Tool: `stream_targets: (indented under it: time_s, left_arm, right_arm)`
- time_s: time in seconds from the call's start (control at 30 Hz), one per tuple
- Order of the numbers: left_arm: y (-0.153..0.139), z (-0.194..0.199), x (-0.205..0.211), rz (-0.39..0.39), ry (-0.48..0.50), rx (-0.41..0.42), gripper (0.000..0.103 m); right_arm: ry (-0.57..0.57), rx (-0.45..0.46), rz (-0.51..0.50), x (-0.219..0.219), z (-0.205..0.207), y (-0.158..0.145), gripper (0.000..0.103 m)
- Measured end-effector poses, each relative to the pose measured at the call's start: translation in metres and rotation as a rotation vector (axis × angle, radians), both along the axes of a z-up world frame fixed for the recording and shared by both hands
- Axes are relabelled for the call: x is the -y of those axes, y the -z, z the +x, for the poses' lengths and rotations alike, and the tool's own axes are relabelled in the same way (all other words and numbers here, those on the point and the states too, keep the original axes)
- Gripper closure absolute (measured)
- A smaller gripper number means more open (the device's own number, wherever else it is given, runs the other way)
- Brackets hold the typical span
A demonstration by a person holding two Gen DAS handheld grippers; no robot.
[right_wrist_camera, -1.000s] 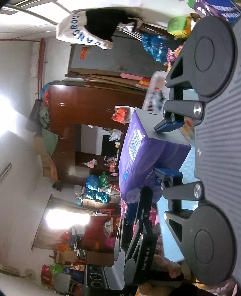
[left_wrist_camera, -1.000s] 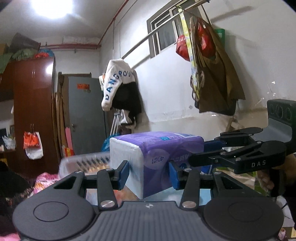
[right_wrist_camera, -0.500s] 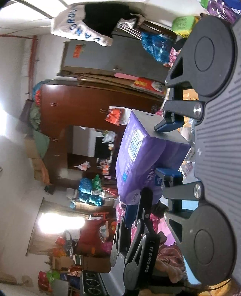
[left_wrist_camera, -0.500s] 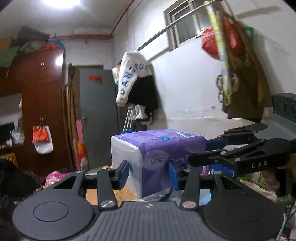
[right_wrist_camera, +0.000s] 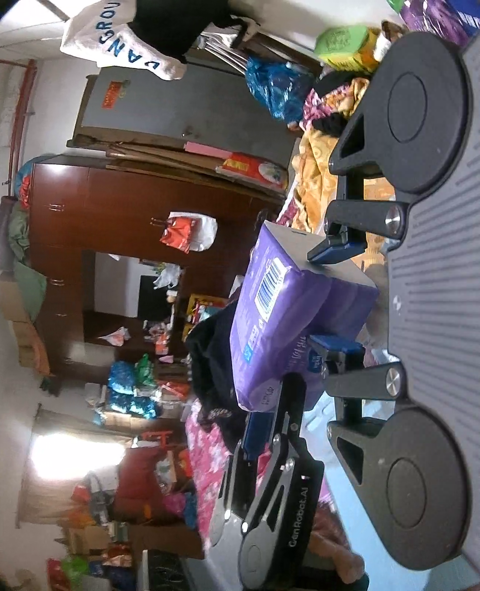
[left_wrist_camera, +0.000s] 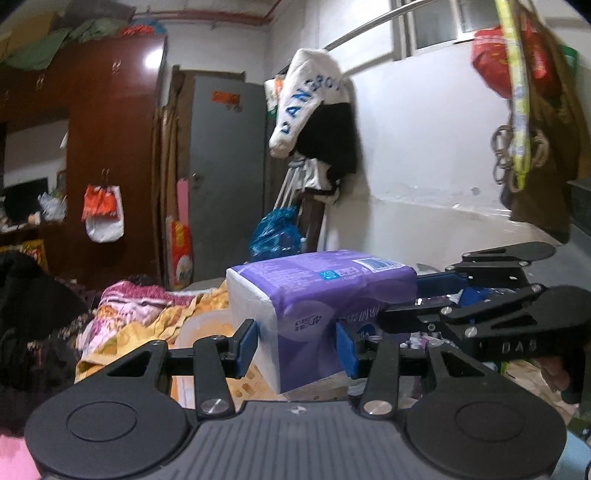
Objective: Organize objects
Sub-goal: 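Lift the tissue pack over the basket and open both grippers to drop it, then lower both grippers to the clear plastic bag and pinch it together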
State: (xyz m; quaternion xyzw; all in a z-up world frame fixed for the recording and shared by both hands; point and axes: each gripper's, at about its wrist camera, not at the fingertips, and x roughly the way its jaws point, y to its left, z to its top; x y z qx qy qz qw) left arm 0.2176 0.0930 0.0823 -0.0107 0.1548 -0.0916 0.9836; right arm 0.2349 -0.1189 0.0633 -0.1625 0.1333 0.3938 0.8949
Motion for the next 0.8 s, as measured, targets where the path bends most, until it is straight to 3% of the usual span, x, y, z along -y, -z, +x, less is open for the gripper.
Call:
stream_targets:
  time_s: [0.13, 0.23, 0.3, 0.37, 0.43, 0.57, 0.8]
  left_arm:
    - [0.005, 0.013, 0.005, 0.011, -0.064, -0.041, 0.051]
    - [0.006, 0.009, 0.011, 0.058, -0.121, -0.022, 0.043]
    - [0.004, -0.007, 0.018, 0.097, -0.131, 0.034, 0.028]
    - [0.002, -0.031, 0.022, 0.108, -0.133, 0.080, 0.019]
    - [0.005, -0.056, 0.021, 0.083, -0.105, 0.083, 0.019]
    - [0.034, -0.111, 0.019, 0.032, -0.089, 0.055, 0.017]
    - [0.099, -0.163, 0.009, -0.108, -0.077, -0.027, 0.017]
  right_arm:
    - [0.032, -0.029, -0.008, -0.006, 0.006, 0.007, 0.057]
    - [0.069, -0.002, -0.025, -0.003, 0.002, 0.011, 0.046]
    - [0.131, 0.054, 0.015, 0.013, -0.008, 0.006, 0.017]
    - [0.136, 0.064, 0.102, 0.038, -0.024, 0.000, 0.002]
    - [0.125, 0.058, 0.174, 0.071, -0.049, -0.002, 0.000]
    - [0.145, 0.025, 0.186, 0.124, -0.087, 0.024, 0.000]
    - [0.204, -0.202, 0.113, 0.150, -0.091, 0.092, 0.000]
